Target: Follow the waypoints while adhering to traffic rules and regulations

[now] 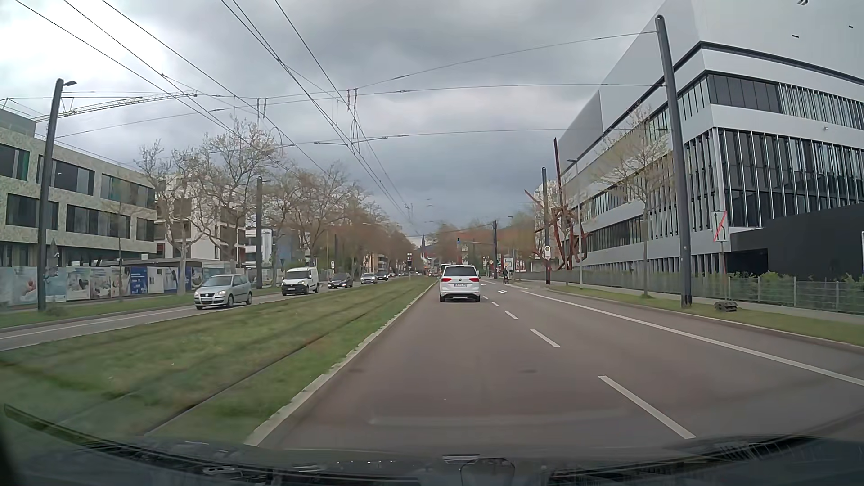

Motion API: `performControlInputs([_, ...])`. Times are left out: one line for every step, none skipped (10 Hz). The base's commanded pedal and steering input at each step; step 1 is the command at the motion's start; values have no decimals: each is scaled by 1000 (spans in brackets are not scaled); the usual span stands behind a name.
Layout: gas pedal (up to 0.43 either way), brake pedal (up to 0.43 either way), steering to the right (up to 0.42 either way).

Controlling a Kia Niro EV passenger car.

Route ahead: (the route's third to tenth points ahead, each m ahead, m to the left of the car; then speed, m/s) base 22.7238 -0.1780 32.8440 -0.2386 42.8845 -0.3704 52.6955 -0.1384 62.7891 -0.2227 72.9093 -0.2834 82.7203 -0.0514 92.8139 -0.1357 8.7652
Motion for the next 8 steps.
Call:
performControlInputs([130,0,3])
performControlInputs([118,0,3])
performControlInputs([118,0,3])
performControlInputs([110,0,3])
performControlInputs([110,0,3])
performControlInputs([98,0,3])
performControlInputs([87,0,2])
performControlInputs([87,0,0])
